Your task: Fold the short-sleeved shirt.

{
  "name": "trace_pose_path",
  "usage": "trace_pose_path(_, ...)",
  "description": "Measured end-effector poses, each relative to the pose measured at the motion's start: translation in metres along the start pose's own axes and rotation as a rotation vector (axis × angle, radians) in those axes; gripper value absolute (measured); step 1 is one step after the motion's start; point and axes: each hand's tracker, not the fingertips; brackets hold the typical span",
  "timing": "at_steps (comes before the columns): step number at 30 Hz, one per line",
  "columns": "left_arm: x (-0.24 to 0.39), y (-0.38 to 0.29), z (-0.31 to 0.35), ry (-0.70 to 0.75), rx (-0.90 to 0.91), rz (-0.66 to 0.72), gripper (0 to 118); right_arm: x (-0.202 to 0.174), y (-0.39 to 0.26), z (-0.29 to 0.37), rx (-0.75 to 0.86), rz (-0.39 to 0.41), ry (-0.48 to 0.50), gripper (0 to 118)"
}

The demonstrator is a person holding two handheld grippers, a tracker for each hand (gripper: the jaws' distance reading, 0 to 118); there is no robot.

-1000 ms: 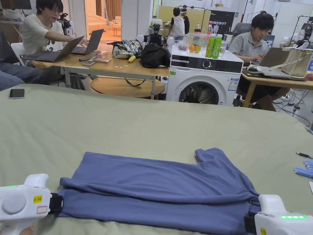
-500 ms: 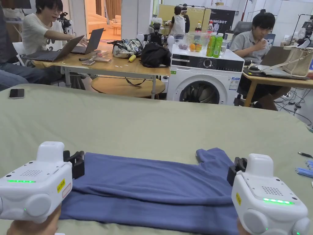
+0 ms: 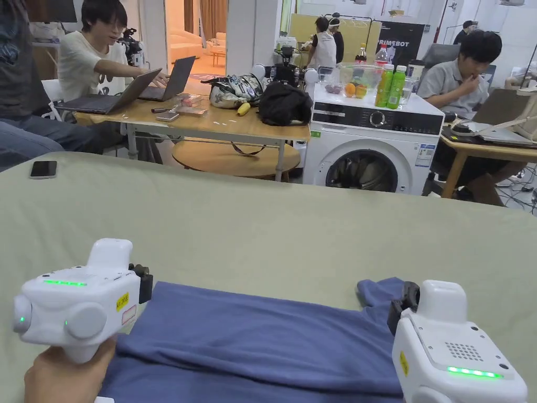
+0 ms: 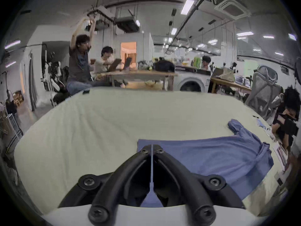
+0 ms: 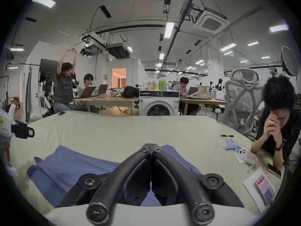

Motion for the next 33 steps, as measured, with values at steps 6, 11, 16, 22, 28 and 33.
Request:
trace_pose_path(6, -0.033, 0.039, -0.083, 0.000, -0.184, 0.036, 0, 0.002, -0.002, -0.032, -0.059, 0.006, 0.015, 0)
trace_pose_path(11, -0.051, 0.057, -0.149, -0.068, -0.382, 0.131, 53, 0.005, -0.009, -0.052, -0.098, 0.024, 0.011, 0)
trace_pose_path(16, -0.049, 0.049, -0.197, -0.085, -0.517, 0.180, 56, 0.013, -0.021, -0.070, -0.149, 0.028, 0.002, 0)
trace_pose_path(22, -0.025, 0.028, -0.208, -0.007, -0.562, 0.094, 52, 0.024, -0.033, -0.076, -0.202, 0.029, -0.017, 0)
trace_pose_path(28, -0.006, 0.032, -0.192, -0.019, -0.513, -0.001, 0, 0.035, -0.037, -0.074, -0.237, 0.012, -0.028, 0)
trace_pose_path(33, -0.011, 0.037, -0.174, -0.074, -0.443, 0.023, 0, 0.050, -0.019, -0.077, -0.256, -0.002, -0.031, 0)
